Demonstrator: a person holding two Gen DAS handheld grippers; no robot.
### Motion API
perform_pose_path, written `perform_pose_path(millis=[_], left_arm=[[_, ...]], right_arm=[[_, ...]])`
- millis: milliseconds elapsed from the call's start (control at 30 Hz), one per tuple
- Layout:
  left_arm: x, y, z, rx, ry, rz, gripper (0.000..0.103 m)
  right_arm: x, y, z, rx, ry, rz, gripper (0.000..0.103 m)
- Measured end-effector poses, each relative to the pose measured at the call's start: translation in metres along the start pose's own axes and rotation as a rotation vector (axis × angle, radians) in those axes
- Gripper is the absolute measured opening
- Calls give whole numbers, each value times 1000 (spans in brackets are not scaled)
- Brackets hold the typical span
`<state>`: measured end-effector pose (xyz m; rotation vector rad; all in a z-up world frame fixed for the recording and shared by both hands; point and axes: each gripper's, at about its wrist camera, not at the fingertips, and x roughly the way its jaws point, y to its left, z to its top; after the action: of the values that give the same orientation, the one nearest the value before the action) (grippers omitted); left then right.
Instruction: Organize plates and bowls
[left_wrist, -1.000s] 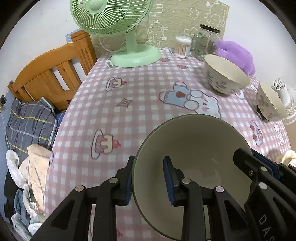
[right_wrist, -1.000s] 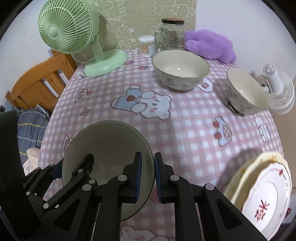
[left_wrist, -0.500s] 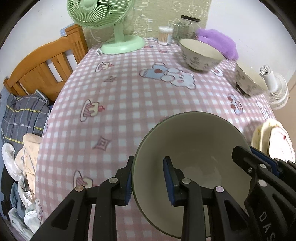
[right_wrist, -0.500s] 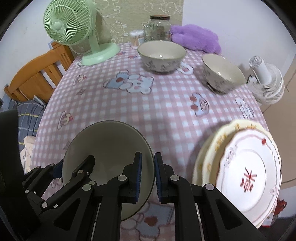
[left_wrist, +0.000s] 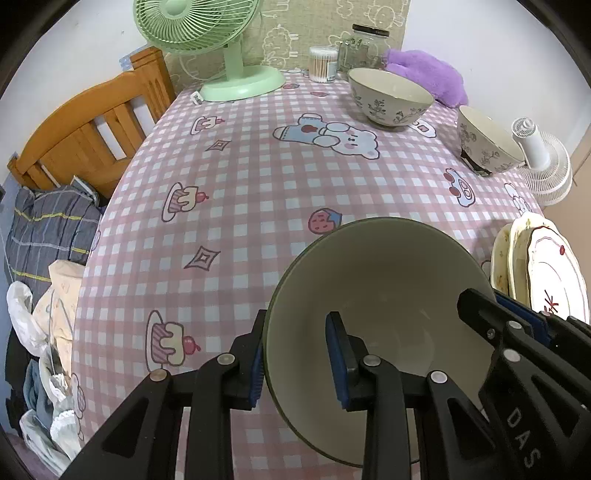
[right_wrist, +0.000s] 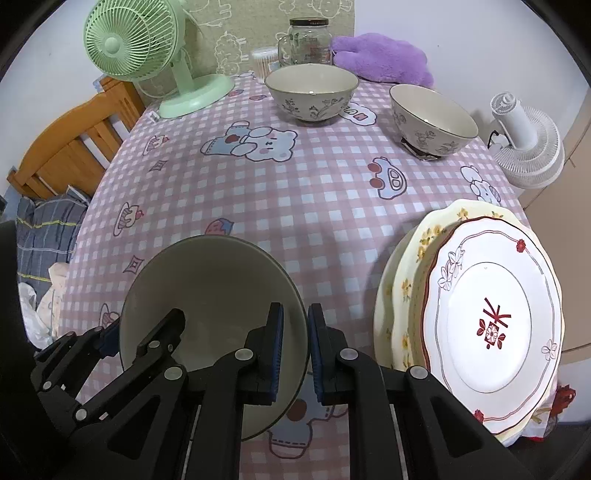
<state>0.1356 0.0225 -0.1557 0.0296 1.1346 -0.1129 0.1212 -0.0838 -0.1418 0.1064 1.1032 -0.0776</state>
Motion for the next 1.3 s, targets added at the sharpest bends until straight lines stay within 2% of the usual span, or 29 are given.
perform_pose_path(millis=[100,133,233,300,333,400,467,500,533,600,700,1033,1300], left_arm=[[0,-3,0,15,-5,-8,34],[0,-4,0,19,-6,-13,39],[0,-5,1,23,-1,-26,42],[0,-5,2,21,14,-36,51],[0,-5,2,20,14,-40,60],[-3,-4,3,25,5,-39,67],[-5,-3,3,27,0,-49,83],[-8,-1,4,27,-6,-56,85],[-9,0,4,28,-12,-55,85],[-11,2,4,30,-17,-56,87],[-13,7,6,17,-14,-66,87],[-36,4,12,27,-76,-76,87],[-55,-9,27,22,-143,-26,86]], right_arm=[[1,1,0,-4,1,-7,20],[2,1,0,-2,3,-7,20],[4,1,2,0,7,-18,20],[6,0,3,12,13,-21,21],[6,0,3,12,16,-25,21],[7,0,4,10,21,-29,21],[6,1,6,6,21,-39,22],[5,2,7,4,21,-37,27],[4,2,7,4,21,-29,30],[2,6,7,1,14,-18,47],[-4,10,6,-2,-10,-30,58],[-29,10,9,7,-81,-63,62],[-47,0,25,-6,-144,-36,67]])
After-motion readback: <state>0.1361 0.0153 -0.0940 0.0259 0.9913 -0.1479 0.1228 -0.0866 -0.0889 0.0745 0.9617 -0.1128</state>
